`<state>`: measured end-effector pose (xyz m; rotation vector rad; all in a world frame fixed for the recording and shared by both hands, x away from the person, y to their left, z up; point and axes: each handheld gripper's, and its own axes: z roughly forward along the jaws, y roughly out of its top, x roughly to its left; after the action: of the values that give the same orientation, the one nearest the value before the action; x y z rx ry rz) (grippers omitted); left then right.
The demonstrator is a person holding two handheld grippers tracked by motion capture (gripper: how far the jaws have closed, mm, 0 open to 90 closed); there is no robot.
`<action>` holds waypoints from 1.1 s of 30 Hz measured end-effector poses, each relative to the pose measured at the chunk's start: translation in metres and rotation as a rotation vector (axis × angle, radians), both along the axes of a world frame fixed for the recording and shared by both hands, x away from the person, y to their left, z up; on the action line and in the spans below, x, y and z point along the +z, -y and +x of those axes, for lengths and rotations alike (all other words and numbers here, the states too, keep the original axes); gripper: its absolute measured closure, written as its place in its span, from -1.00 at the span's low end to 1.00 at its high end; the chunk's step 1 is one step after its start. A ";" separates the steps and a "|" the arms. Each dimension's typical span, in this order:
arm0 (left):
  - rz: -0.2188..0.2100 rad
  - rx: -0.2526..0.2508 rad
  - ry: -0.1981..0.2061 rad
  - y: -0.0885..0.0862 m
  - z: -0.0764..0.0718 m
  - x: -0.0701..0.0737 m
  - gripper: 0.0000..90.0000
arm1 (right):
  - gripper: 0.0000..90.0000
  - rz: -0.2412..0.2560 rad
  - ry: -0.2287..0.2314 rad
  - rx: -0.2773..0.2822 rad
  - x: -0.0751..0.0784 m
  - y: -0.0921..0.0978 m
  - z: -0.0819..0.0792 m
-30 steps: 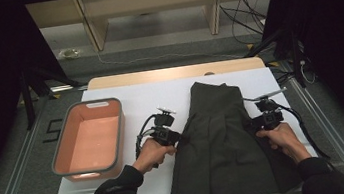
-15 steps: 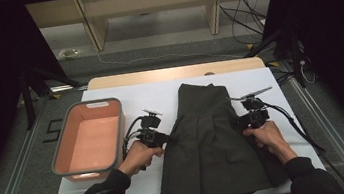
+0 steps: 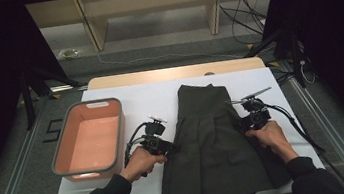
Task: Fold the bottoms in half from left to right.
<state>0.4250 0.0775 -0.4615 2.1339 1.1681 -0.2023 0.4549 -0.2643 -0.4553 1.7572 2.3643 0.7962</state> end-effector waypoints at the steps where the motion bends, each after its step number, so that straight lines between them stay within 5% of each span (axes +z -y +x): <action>1: 0.005 -0.008 -0.007 0.000 0.001 0.001 0.54 | 0.49 -0.004 0.001 -0.004 0.000 0.000 0.000; 5: 0.002 0.011 -0.004 -0.002 0.004 0.007 0.06 | 0.14 -0.003 0.022 -0.002 0.003 0.003 0.000; 9: -0.007 0.036 0.012 -0.005 0.009 0.013 -0.17 | -0.07 0.031 0.068 -0.006 0.010 0.010 0.000; 19: -0.034 0.087 0.069 -0.006 0.020 0.024 -0.38 | -0.35 0.075 0.119 0.009 0.022 0.015 -0.001; 33: -0.067 0.158 0.076 -0.010 0.041 0.027 -0.51 | -0.51 0.089 0.148 0.027 0.027 0.014 -0.001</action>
<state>0.4658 0.0871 -0.4345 1.9641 1.2605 -0.0875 0.4540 -0.2781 -0.4283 1.6376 2.2947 1.0130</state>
